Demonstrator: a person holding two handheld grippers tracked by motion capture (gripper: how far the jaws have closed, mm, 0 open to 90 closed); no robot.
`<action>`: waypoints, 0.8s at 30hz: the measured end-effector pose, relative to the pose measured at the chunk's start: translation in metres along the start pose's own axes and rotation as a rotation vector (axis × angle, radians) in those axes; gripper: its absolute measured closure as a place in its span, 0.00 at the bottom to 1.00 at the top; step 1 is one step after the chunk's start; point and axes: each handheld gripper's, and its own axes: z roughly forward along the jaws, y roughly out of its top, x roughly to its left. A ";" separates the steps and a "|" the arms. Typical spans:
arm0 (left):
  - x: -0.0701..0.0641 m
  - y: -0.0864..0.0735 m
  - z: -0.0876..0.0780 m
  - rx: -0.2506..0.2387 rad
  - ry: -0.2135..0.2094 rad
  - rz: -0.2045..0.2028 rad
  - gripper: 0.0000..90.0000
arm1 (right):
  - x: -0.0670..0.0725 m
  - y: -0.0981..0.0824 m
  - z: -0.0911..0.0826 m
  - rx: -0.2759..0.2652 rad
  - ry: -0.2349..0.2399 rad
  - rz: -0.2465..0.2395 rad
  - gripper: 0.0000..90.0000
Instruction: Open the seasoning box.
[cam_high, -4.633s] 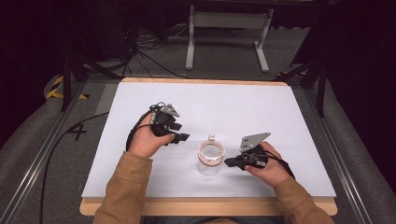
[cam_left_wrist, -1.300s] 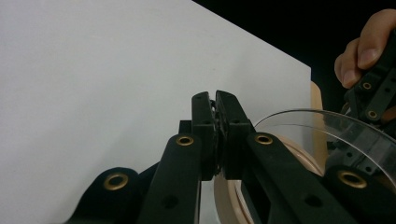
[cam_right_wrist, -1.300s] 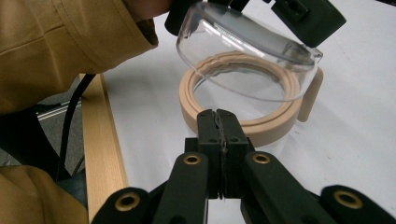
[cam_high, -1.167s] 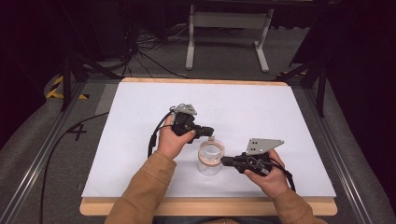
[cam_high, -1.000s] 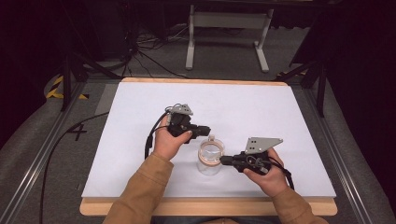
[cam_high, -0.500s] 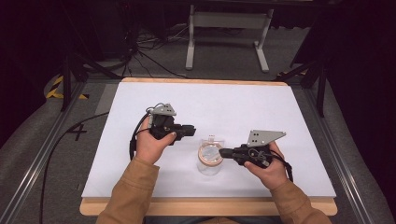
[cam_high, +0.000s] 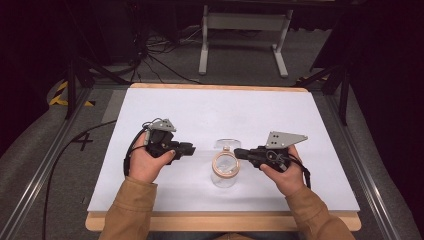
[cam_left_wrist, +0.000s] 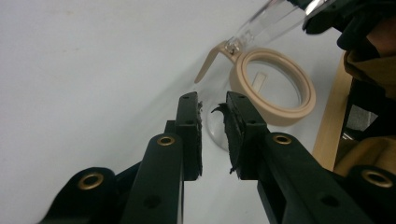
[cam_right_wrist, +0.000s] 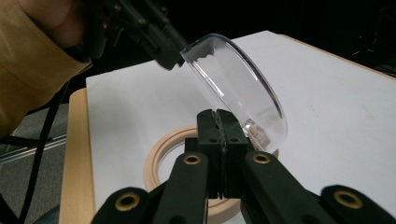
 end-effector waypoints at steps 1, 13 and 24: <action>0.002 -0.002 -0.001 0.005 -0.003 -0.009 0.85 | 0.000 0.000 0.000 0.000 0.000 0.000 1.00; 0.007 -0.006 -0.006 -0.002 -0.003 -0.022 0.84 | -0.023 -0.011 -0.006 -0.081 -0.093 0.091 1.00; 0.008 -0.001 -0.007 0.002 -0.008 -0.008 0.83 | -0.019 -0.005 -0.020 -0.074 -0.087 0.068 1.00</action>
